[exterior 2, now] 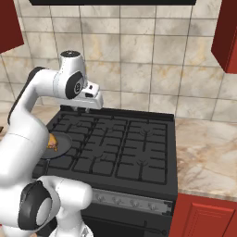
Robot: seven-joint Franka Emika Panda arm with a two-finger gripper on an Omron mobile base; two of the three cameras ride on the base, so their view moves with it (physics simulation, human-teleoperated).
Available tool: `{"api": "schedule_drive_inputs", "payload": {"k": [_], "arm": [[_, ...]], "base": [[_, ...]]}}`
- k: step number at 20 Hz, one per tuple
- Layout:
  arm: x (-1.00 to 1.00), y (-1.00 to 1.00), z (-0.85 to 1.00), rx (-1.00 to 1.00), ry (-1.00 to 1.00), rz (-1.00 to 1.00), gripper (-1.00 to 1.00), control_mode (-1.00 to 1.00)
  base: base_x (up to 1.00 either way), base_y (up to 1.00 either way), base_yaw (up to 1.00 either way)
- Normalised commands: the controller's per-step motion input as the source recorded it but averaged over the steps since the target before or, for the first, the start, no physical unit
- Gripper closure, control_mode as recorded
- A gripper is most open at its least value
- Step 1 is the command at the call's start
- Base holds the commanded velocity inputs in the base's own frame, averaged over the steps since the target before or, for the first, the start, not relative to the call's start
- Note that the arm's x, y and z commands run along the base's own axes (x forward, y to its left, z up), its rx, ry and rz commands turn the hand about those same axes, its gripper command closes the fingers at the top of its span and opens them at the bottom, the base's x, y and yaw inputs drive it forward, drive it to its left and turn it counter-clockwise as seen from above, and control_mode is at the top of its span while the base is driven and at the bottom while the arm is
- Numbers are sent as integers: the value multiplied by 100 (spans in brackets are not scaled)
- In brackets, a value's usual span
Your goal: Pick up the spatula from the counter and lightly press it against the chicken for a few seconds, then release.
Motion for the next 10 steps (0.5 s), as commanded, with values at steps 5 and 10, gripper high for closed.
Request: {"api": "schedule_drive_inputs", "payload": {"k": [5,10], "arm": [[-14,4,0,0,0,0,-100,-100],[-44,18,0,1,0,0,-100,-100]], "base": [[0,0,0],[0,0,0]]}}
